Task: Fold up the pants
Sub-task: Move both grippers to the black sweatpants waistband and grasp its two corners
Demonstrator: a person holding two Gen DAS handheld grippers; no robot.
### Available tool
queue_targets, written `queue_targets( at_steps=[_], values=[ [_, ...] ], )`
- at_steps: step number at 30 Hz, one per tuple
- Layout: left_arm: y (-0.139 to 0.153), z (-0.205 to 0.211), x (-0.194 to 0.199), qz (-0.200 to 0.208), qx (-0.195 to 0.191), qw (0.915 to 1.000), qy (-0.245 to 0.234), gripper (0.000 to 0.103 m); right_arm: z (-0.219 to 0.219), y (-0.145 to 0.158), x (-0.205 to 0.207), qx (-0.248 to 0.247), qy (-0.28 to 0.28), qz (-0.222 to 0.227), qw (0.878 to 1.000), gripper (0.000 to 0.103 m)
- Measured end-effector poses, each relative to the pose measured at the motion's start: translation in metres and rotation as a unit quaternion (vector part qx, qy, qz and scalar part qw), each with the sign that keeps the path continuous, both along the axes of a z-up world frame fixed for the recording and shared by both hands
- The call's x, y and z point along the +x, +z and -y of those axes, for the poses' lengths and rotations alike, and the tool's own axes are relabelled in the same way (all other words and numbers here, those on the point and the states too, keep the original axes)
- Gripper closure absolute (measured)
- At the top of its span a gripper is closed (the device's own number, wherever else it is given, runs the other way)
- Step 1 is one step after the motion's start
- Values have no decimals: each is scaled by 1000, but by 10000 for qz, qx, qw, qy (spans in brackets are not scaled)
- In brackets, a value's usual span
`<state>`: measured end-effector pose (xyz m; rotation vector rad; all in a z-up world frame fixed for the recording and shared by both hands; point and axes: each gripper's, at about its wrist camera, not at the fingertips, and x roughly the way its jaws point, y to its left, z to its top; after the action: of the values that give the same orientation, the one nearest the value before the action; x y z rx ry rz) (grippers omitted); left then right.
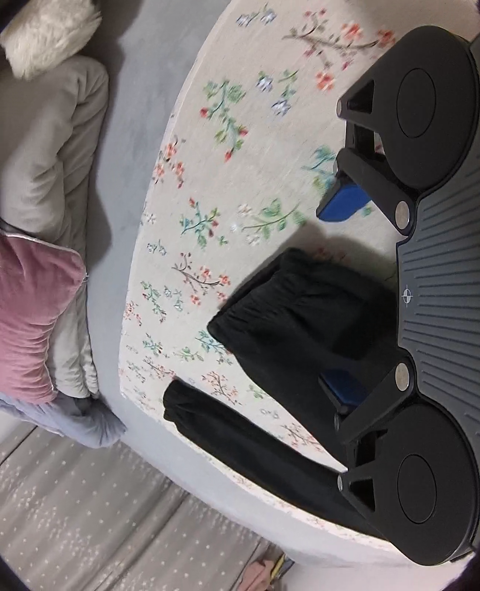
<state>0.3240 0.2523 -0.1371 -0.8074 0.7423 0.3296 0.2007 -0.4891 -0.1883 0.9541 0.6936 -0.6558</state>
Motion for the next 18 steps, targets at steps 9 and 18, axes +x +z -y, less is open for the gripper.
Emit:
queue_targets(
  at_steps=[9, 18],
  values=[
    [11, 5, -7, 67, 250, 9996, -113, 103, 2, 16, -14, -156, -19, 520, 9985, 90],
    [37, -2, -51, 306, -126, 9993, -193, 103, 0, 66, -39, -1322, -114, 842, 9876, 92]
  ],
)
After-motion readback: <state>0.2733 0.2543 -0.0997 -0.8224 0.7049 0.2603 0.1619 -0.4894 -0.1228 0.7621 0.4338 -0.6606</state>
